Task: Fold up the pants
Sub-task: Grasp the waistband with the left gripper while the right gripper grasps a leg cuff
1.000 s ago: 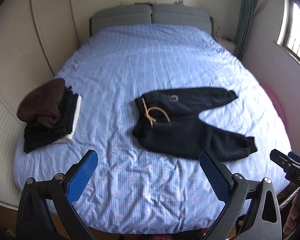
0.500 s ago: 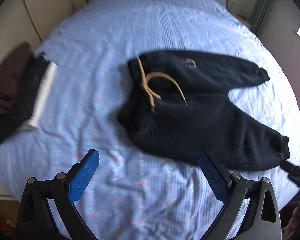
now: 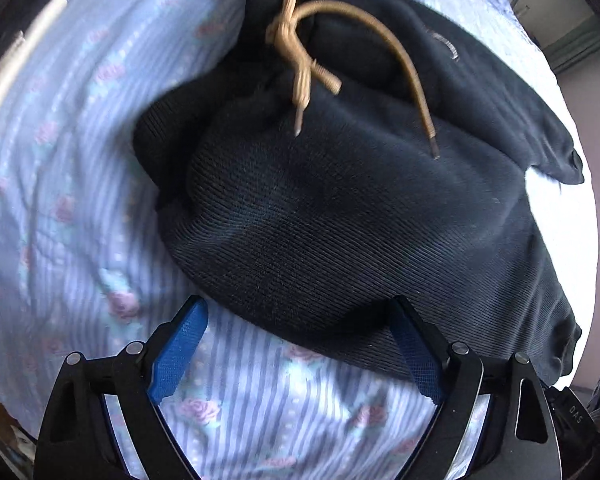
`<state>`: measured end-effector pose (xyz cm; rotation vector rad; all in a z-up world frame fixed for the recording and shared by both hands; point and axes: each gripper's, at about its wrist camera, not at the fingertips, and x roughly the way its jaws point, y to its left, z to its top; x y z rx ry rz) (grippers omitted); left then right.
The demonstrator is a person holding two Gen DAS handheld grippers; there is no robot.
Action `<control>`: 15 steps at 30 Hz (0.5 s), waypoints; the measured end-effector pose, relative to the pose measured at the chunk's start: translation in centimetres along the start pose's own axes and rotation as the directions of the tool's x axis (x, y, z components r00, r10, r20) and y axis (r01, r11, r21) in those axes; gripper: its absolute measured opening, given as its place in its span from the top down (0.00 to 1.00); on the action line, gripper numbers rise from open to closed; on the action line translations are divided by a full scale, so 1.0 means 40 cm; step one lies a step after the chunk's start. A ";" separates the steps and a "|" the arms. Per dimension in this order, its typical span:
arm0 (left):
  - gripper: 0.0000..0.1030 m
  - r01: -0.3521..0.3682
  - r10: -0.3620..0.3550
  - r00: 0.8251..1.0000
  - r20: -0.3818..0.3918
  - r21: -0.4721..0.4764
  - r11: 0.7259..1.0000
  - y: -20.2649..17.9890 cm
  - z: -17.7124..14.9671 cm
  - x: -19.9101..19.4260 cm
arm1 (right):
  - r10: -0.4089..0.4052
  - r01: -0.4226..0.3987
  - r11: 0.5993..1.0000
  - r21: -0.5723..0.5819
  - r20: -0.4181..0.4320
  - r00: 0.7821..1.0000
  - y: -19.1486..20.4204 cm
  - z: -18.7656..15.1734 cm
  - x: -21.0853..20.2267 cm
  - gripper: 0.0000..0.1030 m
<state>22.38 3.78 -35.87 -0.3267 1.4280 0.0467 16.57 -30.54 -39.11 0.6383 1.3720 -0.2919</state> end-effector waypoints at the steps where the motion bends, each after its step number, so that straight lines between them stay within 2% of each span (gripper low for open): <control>1: 0.09 0.009 -0.009 1.000 -0.002 -0.019 1.000 0.003 -0.003 0.009 | -0.004 0.004 1.000 -0.008 0.003 1.000 0.002 0.005 0.007 0.24; 4: 0.04 0.007 -0.008 1.000 -0.010 -0.055 0.998 -0.007 -0.003 0.025 | -0.001 0.001 1.000 -0.008 -0.007 1.000 -0.002 0.026 0.034 0.24; 5: 0.04 0.002 -0.003 1.000 -0.019 -0.063 0.998 -0.011 -0.003 0.027 | -0.001 0.001 1.000 -0.005 -0.013 1.000 -0.003 0.031 0.042 0.24; 7: 0.11 0.016 -0.018 0.999 -0.029 -0.070 0.997 -0.017 0.000 0.021 | -0.008 0.008 1.000 0.001 -0.028 1.000 0.001 0.041 0.046 0.32; 9: 0.33 0.032 -0.034 0.999 -0.037 -0.063 0.998 -0.023 -0.001 0.002 | -0.007 0.006 1.000 -0.023 -0.039 0.999 0.014 0.044 0.032 0.60; 10: 0.40 0.041 -0.043 0.998 -0.035 -0.061 0.997 -0.023 -0.004 -0.013 | -0.004 0.002 0.999 -0.041 -0.043 0.999 0.025 0.045 0.018 0.66; 11: 0.53 0.043 -0.045 0.998 -0.034 -0.060 0.997 -0.022 -0.006 -0.031 | -0.013 0.012 0.999 -0.052 -0.038 0.999 0.031 0.046 0.006 0.74; 12: 0.65 0.035 -0.037 0.999 -0.033 -0.056 0.998 -0.022 -0.010 -0.048 | -0.020 0.019 0.998 -0.064 -0.025 0.999 0.037 0.047 -0.015 0.79; 15: 0.78 0.021 -0.022 1.000 -0.019 -0.037 0.999 -0.039 -0.024 -0.113 | 0.005 -0.005 0.998 -0.064 -0.004 1.000 0.047 0.046 -0.075 0.84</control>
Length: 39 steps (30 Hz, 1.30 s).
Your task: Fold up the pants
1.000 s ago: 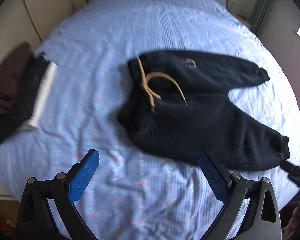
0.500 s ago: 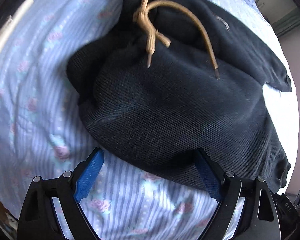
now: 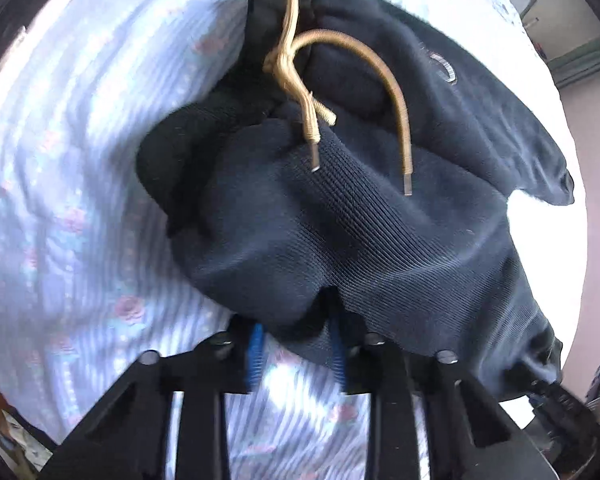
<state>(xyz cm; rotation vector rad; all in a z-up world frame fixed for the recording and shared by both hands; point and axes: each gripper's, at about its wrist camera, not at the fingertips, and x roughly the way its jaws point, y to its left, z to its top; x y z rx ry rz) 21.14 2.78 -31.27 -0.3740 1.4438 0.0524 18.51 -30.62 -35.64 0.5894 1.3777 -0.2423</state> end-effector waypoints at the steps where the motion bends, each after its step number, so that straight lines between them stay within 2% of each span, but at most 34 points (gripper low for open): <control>1: 0.79 0.002 -0.002 1.000 0.007 0.003 1.000 -0.016 0.008 -0.038 | 0.006 -0.006 1.000 -0.006 0.009 1.000 0.002 -0.005 -0.021 0.84; 7: 0.85 0.000 -0.004 0.997 0.082 0.055 0.998 -0.028 -0.042 -0.159 | 0.072 -0.068 0.996 -0.064 0.060 0.996 0.055 -0.012 -0.191 0.85; 10: 0.86 0.002 -0.008 0.996 0.090 0.075 0.997 -0.024 -0.050 -0.195 | 0.087 -0.081 0.992 -0.097 0.061 0.994 0.057 -0.011 -0.251 0.86; 12: 0.86 -0.001 -0.006 0.996 0.085 0.083 0.997 -0.012 -0.064 -0.199 | 0.097 -0.091 0.990 -0.111 0.051 0.994 0.058 -0.021 -0.267 0.86; 13: 0.86 0.002 -0.009 0.997 0.079 0.085 0.996 -0.005 -0.033 -0.185 | 0.090 -0.084 0.989 -0.122 0.046 0.995 0.047 -0.037 -0.289 0.86; 17: 0.86 0.009 -0.013 0.999 0.044 0.085 0.996 -0.007 -0.026 -0.184 | 0.091 -0.088 0.989 -0.115 0.025 0.996 0.055 -0.057 -0.315 0.86; 20: 0.86 0.011 -0.012 1.000 0.006 0.071 0.997 -0.005 -0.011 -0.183 | 0.100 -0.095 0.991 -0.099 0.042 0.994 0.050 -0.044 -0.324 0.87; 23: 0.87 0.006 -0.006 1.000 0.003 0.059 0.998 -0.033 0.023 -0.167 | 0.116 -0.113 0.992 -0.060 0.059 0.991 0.045 0.010 -0.338 0.87; 27: 0.87 0.031 -0.033 0.998 0.058 0.041 0.999 -0.093 0.161 -0.164 | 0.114 -0.113 0.993 -0.019 0.107 0.988 0.078 0.124 -0.331 0.87; 31: 0.87 0.054 -0.053 0.994 0.094 -0.013 0.998 -0.110 0.298 -0.171 | 0.101 -0.100 0.995 -0.019 0.159 0.982 0.150 0.255 -0.323 0.87; 39: 0.87 0.024 -0.019 0.996 0.082 -0.068 0.997 -0.117 0.489 -0.114 | 0.045 -0.040 0.998 -0.040 0.141 0.989 0.306 0.497 -0.228 0.87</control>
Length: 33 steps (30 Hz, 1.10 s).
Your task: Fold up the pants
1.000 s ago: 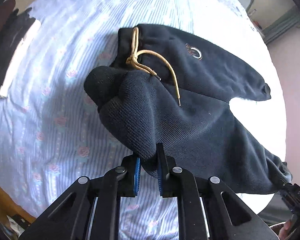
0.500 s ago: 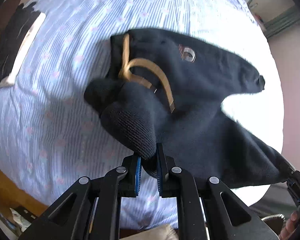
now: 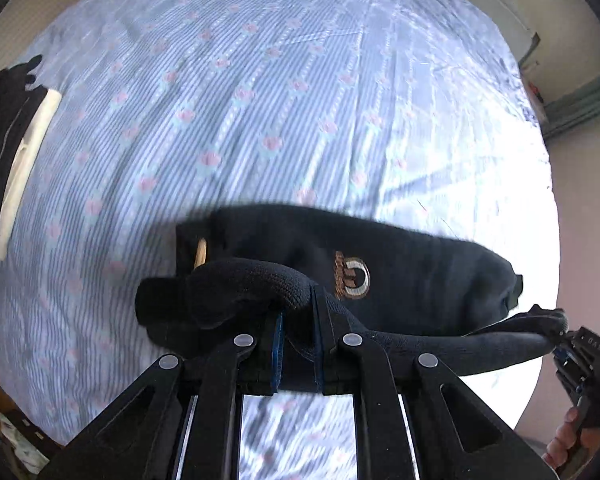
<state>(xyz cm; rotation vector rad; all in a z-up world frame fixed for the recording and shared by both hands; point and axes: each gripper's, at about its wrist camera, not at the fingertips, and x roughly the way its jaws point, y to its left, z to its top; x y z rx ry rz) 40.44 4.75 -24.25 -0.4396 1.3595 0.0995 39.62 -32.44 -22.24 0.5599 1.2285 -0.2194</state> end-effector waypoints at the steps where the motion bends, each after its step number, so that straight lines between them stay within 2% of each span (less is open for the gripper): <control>1: 0.87 -0.002 0.002 1.000 -0.009 -0.007 1.000 0.001 0.017 0.020 | -0.011 0.011 1.000 -0.009 -0.003 1.000 0.012 0.017 0.017 0.87; 6: 0.86 -0.025 0.021 0.997 -0.075 -0.050 0.998 0.015 0.087 0.100 | -0.070 0.069 0.997 -0.022 -0.054 0.996 0.058 0.080 0.123 0.87; 10: 0.84 -0.030 0.021 0.995 -0.102 -0.087 0.996 0.029 0.117 0.138 | -0.113 0.109 0.992 -0.070 -0.047 0.993 0.095 0.102 0.167 0.87; 14: 0.82 -0.020 0.002 0.986 -0.169 -0.105 0.994 0.042 0.132 0.166 | -0.156 0.149 0.982 -0.113 -0.054 0.986 0.116 0.120 0.199 0.87; 16: 0.71 -0.017 0.001 0.984 -0.176 -0.088 0.996 0.042 0.134 0.153 | -0.171 0.162 0.975 -0.155 -0.045 0.984 0.129 0.123 0.204 0.85; 18: 0.40 0.004 -0.016 0.989 -0.148 -0.081 0.997 0.037 0.135 0.118 | -0.176 0.168 0.970 -0.175 -0.026 0.984 0.134 0.119 0.193 0.78; 19: 0.34 0.016 -0.026 0.992 -0.125 -0.082 0.997 0.032 0.137 0.092 | -0.175 0.171 0.968 -0.181 -0.008 0.985 0.134 0.115 0.179 0.73; 21: 0.16 0.026 -0.032 0.996 -0.085 -0.074 0.997 0.021 0.146 0.045 | -0.192 0.198 0.964 -0.177 0.049 0.980 0.135 0.111 0.149 0.44; 23: 0.16 0.059 -0.060 0.997 -0.044 -0.038 0.998 0.011 0.152 -0.003 | -0.223 0.237 0.958 -0.164 0.100 0.970 0.131 0.106 0.112 0.40; 25: 0.16 0.035 -0.035 0.999 -0.005 0.027 0.999 -0.003 0.155 -0.039 | -0.236 0.260 0.951 -0.165 0.151 0.960 0.126 0.094 0.063 0.40; 27: 0.16 0.000 -0.009 0.998 0.060 0.150 0.989 -0.020 0.154 -0.069 | -0.230 0.271 0.945 -0.184 0.216 0.949 0.122 0.063 0.006 0.40; 28: 0.16 -0.012 -0.007 0.997 0.080 0.237 0.971 -0.031 0.147 -0.076 | -0.220 0.270 0.943 -0.197 0.241 0.945 0.119 0.044 -0.017 0.39; 29: 0.16 -0.033 -0.001 0.995 0.100 0.343 0.939 -0.047 0.130 -0.083 | -0.212 0.271 0.938 -0.218 0.260 0.942 0.115 0.019 -0.040 0.36; 30: 0.16 -0.075 0.015 0.991 0.133 0.461 0.884 -0.064 0.102 -0.090 | -0.208 0.275 0.929 -0.247 0.267 0.941 0.111 -0.011 -0.056 0.36; 31: 0.16 -0.107 0.026 0.987 0.159 0.530 0.841 -0.070 0.098 -0.087 | -0.208 0.283 0.916 -0.285 0.268 0.941 0.105 -0.047 -0.068 0.36; 32: 0.16 -0.165 0.045 0.978 0.205 0.619 0.768 -0.076 0.062 -0.088 | -0.206 0.286 0.906 -0.314 0.263 0.943 0.100 -0.078 -0.073 0.36; 33: 0.16 -0.201 0.056 0.971 0.231 0.670 0.715 -0.074 0.044 -0.080 | -0.201 0.280 0.897 -0.342 0.249 0.948 0.096 -0.106 -0.075 0.36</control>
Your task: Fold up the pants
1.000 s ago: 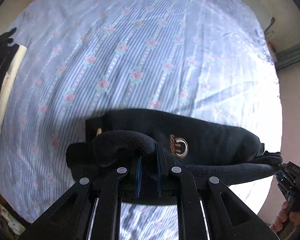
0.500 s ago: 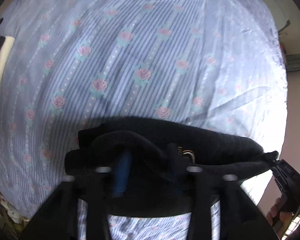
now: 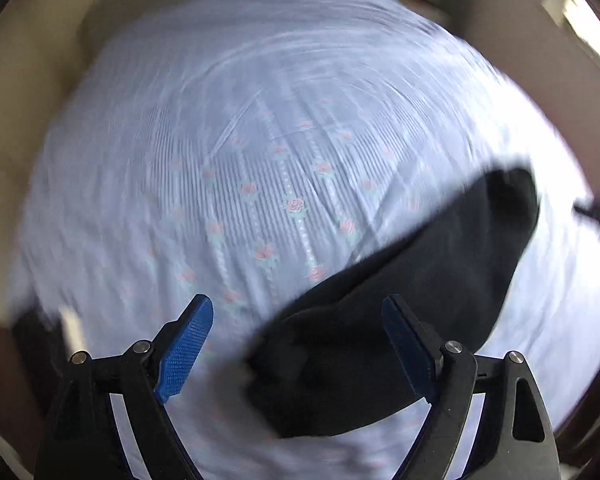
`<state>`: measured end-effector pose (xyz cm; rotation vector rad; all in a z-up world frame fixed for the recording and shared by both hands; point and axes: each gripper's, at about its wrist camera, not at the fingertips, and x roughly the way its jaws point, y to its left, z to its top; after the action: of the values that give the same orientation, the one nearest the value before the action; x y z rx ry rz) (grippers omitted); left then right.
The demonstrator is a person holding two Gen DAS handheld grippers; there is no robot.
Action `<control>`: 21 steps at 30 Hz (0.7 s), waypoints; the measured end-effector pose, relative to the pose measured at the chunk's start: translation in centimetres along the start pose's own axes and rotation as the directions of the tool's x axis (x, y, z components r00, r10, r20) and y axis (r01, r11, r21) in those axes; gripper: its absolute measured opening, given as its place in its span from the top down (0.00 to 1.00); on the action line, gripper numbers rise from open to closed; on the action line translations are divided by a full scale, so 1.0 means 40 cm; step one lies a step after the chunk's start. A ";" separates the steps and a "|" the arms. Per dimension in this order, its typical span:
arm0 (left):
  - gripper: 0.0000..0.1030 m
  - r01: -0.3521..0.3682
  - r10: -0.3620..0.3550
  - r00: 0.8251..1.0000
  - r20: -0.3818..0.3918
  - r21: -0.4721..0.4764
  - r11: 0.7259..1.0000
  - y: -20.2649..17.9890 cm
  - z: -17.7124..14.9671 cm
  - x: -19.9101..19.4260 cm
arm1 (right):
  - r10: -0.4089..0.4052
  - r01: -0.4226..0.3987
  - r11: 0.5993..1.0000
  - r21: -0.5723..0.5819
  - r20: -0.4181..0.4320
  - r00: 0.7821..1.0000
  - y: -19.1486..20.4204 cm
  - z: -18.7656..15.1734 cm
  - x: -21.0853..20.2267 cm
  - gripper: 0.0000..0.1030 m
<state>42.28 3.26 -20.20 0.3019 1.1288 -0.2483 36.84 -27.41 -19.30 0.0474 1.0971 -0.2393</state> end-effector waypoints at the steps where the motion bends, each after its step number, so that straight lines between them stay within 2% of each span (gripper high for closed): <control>1: 0.16 -0.017 0.016 1.000 0.005 0.075 0.997 -0.015 -0.018 0.005 | 0.022 -0.023 0.999 -0.036 -0.024 0.999 0.008 -0.038 -0.001 0.36; 3: 0.16 -0.009 0.012 1.000 -0.013 0.179 0.984 -0.032 -0.033 0.027 | 0.055 -0.061 0.996 -0.070 -0.090 0.994 0.020 -0.103 0.012 0.36; 5: 0.16 0.044 -0.034 0.998 -0.044 0.229 0.972 -0.043 -0.017 0.060 | 0.078 -0.090 0.993 -0.082 -0.137 0.988 0.032 -0.154 0.025 0.36; 6: 0.16 0.061 -0.050 0.997 -0.052 0.249 0.966 -0.053 -0.004 0.076 | 0.101 -0.114 0.991 -0.072 -0.172 0.980 0.040 -0.187 0.038 0.36; 8: 0.19 0.052 -0.036 0.998 -0.058 0.297 0.954 -0.079 0.017 0.114 | 0.139 -0.148 0.989 -0.025 -0.224 0.965 0.046 -0.227 0.057 0.36; 9: 0.28 0.032 -0.010 0.997 -0.071 0.310 0.950 -0.091 0.028 0.136 | 0.154 -0.158 0.988 0.003 -0.243 0.958 0.049 -0.247 0.064 0.36; 10: 0.33 0.032 -0.003 0.996 -0.094 0.314 0.949 -0.097 0.037 0.161 | 0.152 -0.154 0.988 0.009 -0.247 0.957 0.055 -0.257 0.065 0.36; 11: 0.39 0.066 -0.027 0.991 -0.129 0.305 0.950 -0.100 0.046 0.184 | 0.146 -0.148 0.989 0.011 -0.250 0.957 0.061 -0.264 0.065 0.36; 13: 0.41 0.151 -0.095 0.973 -0.211 0.267 0.952 -0.105 0.052 0.226 | 0.160 -0.161 0.987 0.018 -0.252 0.954 0.069 -0.270 0.064 0.36; 14: 0.48 0.168 -0.108 0.967 -0.231 0.259 0.951 -0.105 0.053 0.239 | 0.167 -0.166 0.986 0.023 -0.249 0.954 0.070 -0.272 0.060 0.36; 17: 0.86 0.197 -0.137 0.956 -0.261 0.221 0.955 -0.111 0.055 0.261 | 0.156 -0.155 0.988 0.022 -0.239 0.958 0.071 -0.273 0.053 0.36; 21: 0.87 0.161 -0.113 0.967 -0.229 0.204 0.966 -0.118 0.069 0.254 | 0.161 -0.152 0.987 0.055 -0.234 0.959 0.052 -0.258 0.049 0.36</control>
<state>47.14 -2.55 -28.91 0.4571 1.3418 -0.4758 29.10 -24.12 -25.94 0.1995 1.3205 -0.1127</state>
